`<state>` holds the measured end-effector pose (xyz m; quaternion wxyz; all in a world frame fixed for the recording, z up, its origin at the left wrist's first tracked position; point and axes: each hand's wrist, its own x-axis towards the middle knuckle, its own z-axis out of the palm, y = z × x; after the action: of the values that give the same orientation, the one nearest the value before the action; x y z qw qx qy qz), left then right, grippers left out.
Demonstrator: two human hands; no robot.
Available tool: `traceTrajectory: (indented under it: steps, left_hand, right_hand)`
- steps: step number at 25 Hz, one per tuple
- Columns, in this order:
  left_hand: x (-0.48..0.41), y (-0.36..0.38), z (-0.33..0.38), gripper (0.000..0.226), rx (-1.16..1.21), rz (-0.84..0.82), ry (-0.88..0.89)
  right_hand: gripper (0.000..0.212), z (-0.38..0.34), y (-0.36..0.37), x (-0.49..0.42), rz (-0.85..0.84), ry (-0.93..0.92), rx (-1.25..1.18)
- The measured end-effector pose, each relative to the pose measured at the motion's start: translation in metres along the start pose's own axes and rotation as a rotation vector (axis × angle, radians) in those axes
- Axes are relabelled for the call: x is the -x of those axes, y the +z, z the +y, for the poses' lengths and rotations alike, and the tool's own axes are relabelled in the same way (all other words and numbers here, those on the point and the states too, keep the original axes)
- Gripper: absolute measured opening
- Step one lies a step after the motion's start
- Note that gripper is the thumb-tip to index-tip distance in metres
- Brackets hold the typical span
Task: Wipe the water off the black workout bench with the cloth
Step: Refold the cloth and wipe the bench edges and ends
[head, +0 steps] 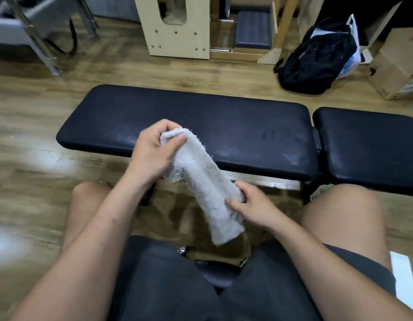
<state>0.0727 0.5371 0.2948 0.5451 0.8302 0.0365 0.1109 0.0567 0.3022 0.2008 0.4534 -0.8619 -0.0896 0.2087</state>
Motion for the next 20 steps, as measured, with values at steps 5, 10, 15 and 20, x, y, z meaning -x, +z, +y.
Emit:
traceTrajectory:
  steps: [5, 10, 15, 20]
  left_hand:
    - [-0.004, -0.032, 0.006, 0.01, -0.26, 0.022, -0.08]
    - [0.012, -0.05, -0.005, 0.022, -0.36, 0.237, -0.271]
    - [0.067, 0.017, -0.028, 0.033, 0.231, 0.166, -0.676]
    - [0.08, 0.086, -0.025, 0.013, 0.583, -0.015, -0.949]
  right_hand:
    - [0.009, -0.011, 0.01, 0.016, -0.183, 0.1, -0.215]
    - [0.027, -0.021, -0.024, 0.028, 0.167, -0.05, -0.382]
    - [0.02, -0.009, -0.021, 0.012, 0.464, 0.081, -0.429]
    - [0.022, -0.011, 0.002, 0.009, 0.399, 0.109, -0.117]
